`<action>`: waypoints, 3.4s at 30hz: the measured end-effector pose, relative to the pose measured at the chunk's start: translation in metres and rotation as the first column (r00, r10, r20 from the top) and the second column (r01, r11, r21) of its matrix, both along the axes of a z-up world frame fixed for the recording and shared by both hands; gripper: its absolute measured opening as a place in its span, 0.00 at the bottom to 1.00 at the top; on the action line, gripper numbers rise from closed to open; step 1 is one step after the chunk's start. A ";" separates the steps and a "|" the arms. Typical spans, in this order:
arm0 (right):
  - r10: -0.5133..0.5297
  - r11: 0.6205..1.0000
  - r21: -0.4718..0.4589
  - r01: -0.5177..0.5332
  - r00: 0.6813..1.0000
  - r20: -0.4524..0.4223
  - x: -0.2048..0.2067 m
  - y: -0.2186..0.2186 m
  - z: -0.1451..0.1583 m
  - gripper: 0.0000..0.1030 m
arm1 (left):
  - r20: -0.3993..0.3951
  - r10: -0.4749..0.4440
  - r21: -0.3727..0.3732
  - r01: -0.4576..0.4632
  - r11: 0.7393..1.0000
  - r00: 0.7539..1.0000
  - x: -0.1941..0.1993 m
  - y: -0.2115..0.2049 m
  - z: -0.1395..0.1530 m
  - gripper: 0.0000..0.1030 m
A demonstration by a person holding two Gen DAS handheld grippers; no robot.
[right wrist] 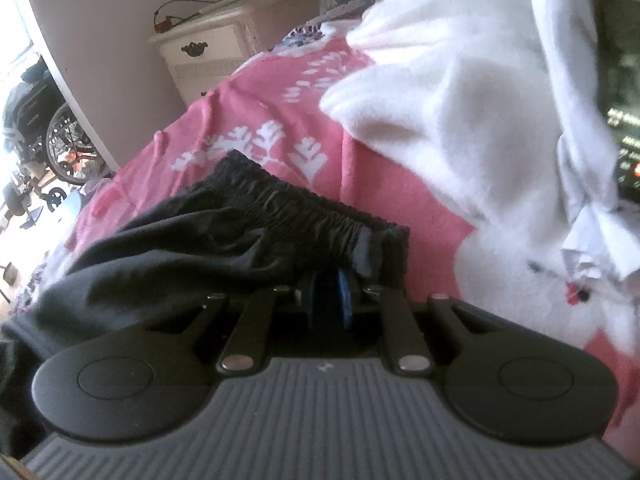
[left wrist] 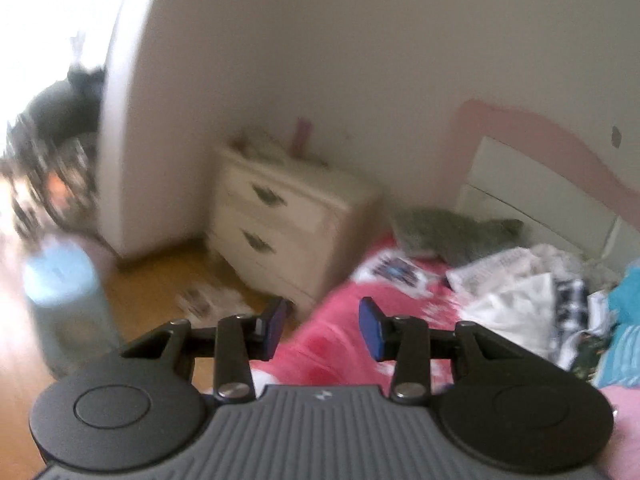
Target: Fold clothes
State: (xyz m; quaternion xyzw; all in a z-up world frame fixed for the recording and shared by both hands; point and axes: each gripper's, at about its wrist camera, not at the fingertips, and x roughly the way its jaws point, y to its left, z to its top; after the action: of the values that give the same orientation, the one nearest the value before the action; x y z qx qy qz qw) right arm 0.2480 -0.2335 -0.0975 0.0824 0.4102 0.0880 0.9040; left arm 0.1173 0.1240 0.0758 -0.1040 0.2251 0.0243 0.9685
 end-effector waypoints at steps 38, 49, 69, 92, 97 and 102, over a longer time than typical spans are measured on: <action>0.306 0.928 0.254 -0.273 0.947 -0.099 -0.137 0.157 0.059 0.44 | -0.452 -0.010 -0.079 -0.028 0.997 0.892 -0.166 0.060 -0.140 0.32; 0.438 0.897 0.162 -0.411 0.878 -0.192 -0.087 0.216 0.022 0.27 | -0.468 -0.031 -0.128 -0.033 0.991 0.883 -0.162 0.069 -0.157 0.28; -0.241 0.811 0.530 0.245 0.967 -0.079 -0.064 0.025 0.047 0.03 | -0.446 -0.064 -0.143 0.000 0.990 0.893 -0.152 0.065 -0.154 0.49; 0.102 0.935 0.347 0.066 0.890 -0.444 -0.188 0.075 0.001 0.48 | -0.365 -0.105 -0.276 0.001 0.961 0.925 -0.116 0.084 -0.171 0.26; 0.088 0.931 0.342 0.125 0.834 -0.545 -0.206 0.076 -0.023 0.41 | -0.408 -0.137 -0.268 0.025 0.963 0.903 -0.121 0.076 -0.181 0.26; 0.096 0.923 0.361 0.136 0.825 -0.557 -0.214 0.075 -0.023 0.34 | -0.411 -0.123 -0.244 0.021 0.969 0.903 -0.135 0.072 -0.187 0.28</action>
State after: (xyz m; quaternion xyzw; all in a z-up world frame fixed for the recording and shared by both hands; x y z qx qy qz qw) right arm 0.0340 -0.1583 -0.1210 0.2850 0.6325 0.1286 0.7086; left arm -0.0180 0.1958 -0.1113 -0.2013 0.4346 -0.0165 0.8777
